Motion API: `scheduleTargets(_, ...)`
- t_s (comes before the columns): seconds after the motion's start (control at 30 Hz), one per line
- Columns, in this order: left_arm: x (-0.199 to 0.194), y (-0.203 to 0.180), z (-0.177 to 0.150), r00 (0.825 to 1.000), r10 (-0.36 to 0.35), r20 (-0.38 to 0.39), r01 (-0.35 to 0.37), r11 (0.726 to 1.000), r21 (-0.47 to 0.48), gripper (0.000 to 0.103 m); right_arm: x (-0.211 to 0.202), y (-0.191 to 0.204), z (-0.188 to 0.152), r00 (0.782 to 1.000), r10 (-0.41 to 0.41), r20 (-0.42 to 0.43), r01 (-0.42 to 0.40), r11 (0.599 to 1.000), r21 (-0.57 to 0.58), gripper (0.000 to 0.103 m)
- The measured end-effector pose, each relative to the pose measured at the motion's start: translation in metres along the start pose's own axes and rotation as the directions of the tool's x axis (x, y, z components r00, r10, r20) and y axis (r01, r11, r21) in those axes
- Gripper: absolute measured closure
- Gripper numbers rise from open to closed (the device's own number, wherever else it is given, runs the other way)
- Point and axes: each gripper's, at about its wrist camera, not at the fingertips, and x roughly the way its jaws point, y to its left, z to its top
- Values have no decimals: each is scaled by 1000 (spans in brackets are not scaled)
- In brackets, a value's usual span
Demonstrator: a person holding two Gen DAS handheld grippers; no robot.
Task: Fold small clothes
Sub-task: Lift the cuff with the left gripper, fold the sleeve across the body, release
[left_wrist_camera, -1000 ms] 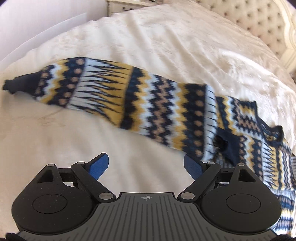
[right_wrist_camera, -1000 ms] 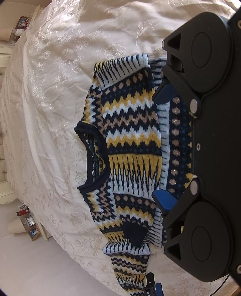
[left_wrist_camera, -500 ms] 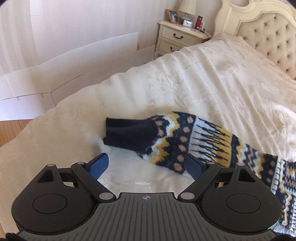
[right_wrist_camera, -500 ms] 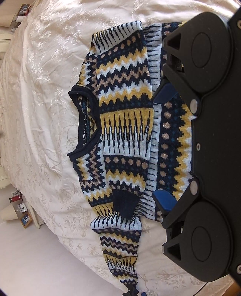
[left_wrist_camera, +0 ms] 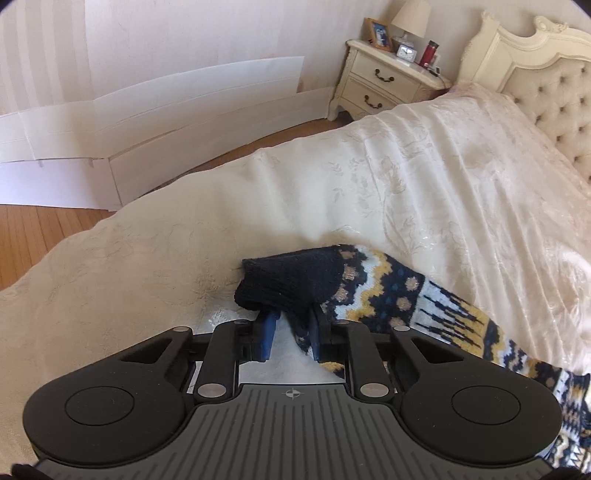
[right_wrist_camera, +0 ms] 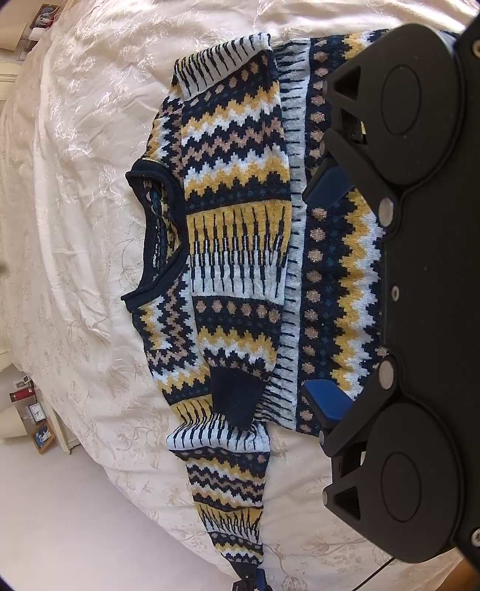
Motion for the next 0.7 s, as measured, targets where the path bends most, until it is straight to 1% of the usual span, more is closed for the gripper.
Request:
scheduleTargets(0.03, -4, -1, 1, 999, -27, 19, 27, 1000, 6, 95, 0, -1, 0, 1000, 0, -3, 0, 1000, 1, 3)
scheduleTargets(0.07, -9, -3, 1, 999, -35, 39, 35, 999, 18, 96, 0, -2, 0, 1000, 2, -4, -2, 1000, 1, 3)
scheduleTargets(0.13, -21, -12, 3, 997, -37, 70, 34, 999, 43, 97, 0, -6, 0, 1000, 7, -6, -7, 1000, 3, 3)
scheduleTargets(0.27, -48, -35, 7, 989, -87, 118, 79, 994, 72, 97, 1, -12, 0, 1000, 23, -11, -23, 1000, 3, 3)
scheduleTargets(0.33, -65, -53, 9, 984, -108, 142, 92, 989, 113, 97, 2, -16, 0, 999, 34, -13, -34, 999, -1, 3)
scheduleTargets(0.4, -85, -73, 8, 975, -139, 174, 111, 981, 160, 97, 1, -20, 1, 999, 46, -12, -46, 999, -4, 3)
scheduleTargets(0.47, -107, -93, 6, 963, -180, 202, 138, 969, 206, 97, 0, -26, 2, 998, 57, -9, -57, 998, -7, 3)
scheduleTargets(0.57, -140, -127, -2, 937, -255, 237, 189, 945, 267, 97, -3, -36, 2, 997, 72, -3, -72, 997, -8, 3)
scheduleTargets(0.7, -180, -176, -17, 893, -373, 250, 285, 901, 326, 97, -8, -54, 0, 996, 84, 1, -84, 996, -7, 3)
